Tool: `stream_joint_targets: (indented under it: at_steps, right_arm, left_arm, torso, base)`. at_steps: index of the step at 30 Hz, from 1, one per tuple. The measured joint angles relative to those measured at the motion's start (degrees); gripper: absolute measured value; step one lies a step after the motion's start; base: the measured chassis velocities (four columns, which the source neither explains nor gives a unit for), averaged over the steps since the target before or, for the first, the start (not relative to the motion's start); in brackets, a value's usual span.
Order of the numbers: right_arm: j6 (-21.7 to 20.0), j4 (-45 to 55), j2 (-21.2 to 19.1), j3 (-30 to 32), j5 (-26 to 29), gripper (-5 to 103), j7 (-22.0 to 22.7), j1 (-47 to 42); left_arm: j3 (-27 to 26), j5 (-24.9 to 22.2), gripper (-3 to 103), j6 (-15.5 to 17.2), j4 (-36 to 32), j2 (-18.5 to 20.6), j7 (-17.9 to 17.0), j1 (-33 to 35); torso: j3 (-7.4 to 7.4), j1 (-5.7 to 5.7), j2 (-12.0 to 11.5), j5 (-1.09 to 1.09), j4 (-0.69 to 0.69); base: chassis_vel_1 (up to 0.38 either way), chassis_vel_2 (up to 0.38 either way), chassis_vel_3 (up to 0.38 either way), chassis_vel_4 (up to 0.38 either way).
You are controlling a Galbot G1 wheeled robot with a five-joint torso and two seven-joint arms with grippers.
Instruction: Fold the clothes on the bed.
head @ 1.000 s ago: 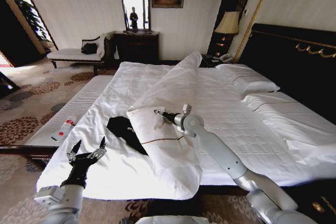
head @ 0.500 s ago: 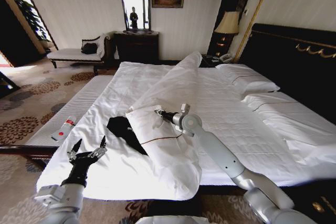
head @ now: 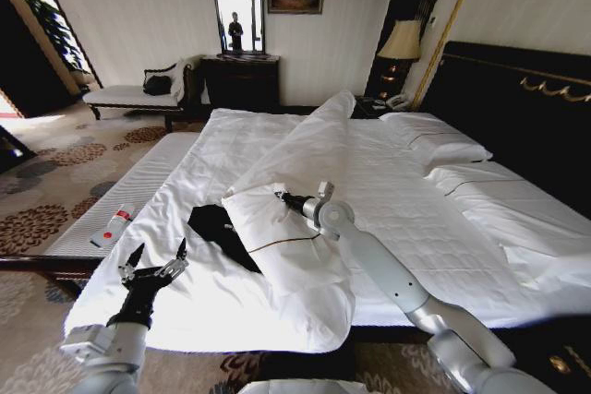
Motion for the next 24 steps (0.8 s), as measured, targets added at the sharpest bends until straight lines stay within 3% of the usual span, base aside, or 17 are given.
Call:
stream_joint_targets:
  at_steps: [9, 16, 24]
  right_arm:
    - [3.7, 7.4, -0.9, 13.3, -1.3, 3, -1.1, -10.3]
    - [5.4, 12.9, -3.0, 28.3, -2.3, 3, -3.8, -22.6]
    - [6.1, 18.9, -1.6, 38.1, -2.8, 3, -4.5, -29.8]
  left_arm:
    - [0.7, 0.0, 100, 0.0, 0.0, 0.1, 0.0, -0.5]
    - [1.4, 0.1, 100, 0.0, 0.0, 0.6, 0.0, -0.7]
    - [1.9, 0.1, 100, -0.1, 0.0, 1.1, 0.0, -0.8]
  torso:
    - [-0.01, 0.0, 0.0, 0.01, 0.0]
    - [-0.01, -0.01, 0.0, 0.0, -0.03]
    - [-0.01, 0.0, 0.0, 0.0, 0.0]
  base:
    - [0.0, 0.0, 0.0, 0.0]
    - [0.0, 0.0, 0.0, 0.0]
    - [0.0, 0.0, 0.0, 0.0]
